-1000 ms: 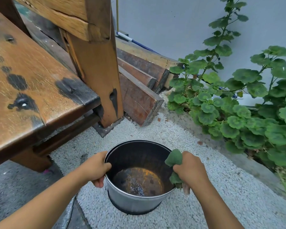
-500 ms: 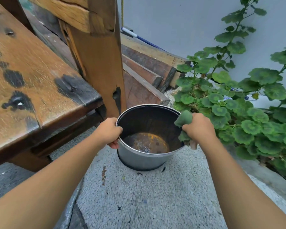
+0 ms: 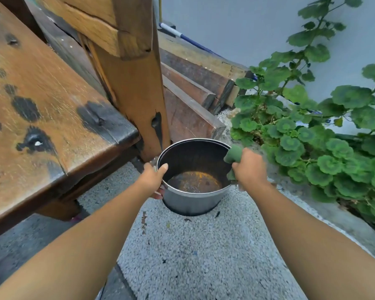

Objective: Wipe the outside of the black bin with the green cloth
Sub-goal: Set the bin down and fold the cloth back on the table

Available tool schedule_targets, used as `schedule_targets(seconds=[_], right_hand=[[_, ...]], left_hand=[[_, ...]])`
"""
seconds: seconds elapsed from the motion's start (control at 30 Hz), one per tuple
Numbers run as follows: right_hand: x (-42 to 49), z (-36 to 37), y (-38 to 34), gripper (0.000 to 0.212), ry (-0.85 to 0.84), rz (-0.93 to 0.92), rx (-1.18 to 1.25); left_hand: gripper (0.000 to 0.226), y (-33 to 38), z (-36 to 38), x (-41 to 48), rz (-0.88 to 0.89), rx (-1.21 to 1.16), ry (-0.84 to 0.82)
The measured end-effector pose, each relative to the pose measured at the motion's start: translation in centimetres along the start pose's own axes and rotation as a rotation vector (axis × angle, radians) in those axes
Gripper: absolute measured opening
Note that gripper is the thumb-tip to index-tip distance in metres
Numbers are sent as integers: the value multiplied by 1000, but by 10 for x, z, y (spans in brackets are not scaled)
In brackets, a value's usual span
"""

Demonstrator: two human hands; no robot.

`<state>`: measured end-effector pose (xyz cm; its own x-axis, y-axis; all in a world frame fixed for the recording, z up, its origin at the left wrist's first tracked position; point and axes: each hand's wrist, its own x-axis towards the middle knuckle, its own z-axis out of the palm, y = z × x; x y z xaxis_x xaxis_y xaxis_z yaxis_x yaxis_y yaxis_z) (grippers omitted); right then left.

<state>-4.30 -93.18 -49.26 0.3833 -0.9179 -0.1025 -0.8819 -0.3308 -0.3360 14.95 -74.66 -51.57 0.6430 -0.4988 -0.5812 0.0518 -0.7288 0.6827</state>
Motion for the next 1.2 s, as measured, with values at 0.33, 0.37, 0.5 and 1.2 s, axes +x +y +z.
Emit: schedule_targets(seconds=[0.33, 0.37, 0.5, 1.2], right_hand=[[-123, -174, -43, 14, -201, 95, 502], [-138, -204, -55, 15, -239, 87, 549], [-204, -320, -96, 21, -377, 62, 657], [-493, -551, -192, 28, -1123, -57, 796]], left_hand=[[13, 106, -45, -213, -53, -243, -127], [14, 129, -53, -243, -37, -254, -130], [15, 199, -69, -363, 27, -350, -220], [45, 156, -221, -741, -78, -895, -100]])
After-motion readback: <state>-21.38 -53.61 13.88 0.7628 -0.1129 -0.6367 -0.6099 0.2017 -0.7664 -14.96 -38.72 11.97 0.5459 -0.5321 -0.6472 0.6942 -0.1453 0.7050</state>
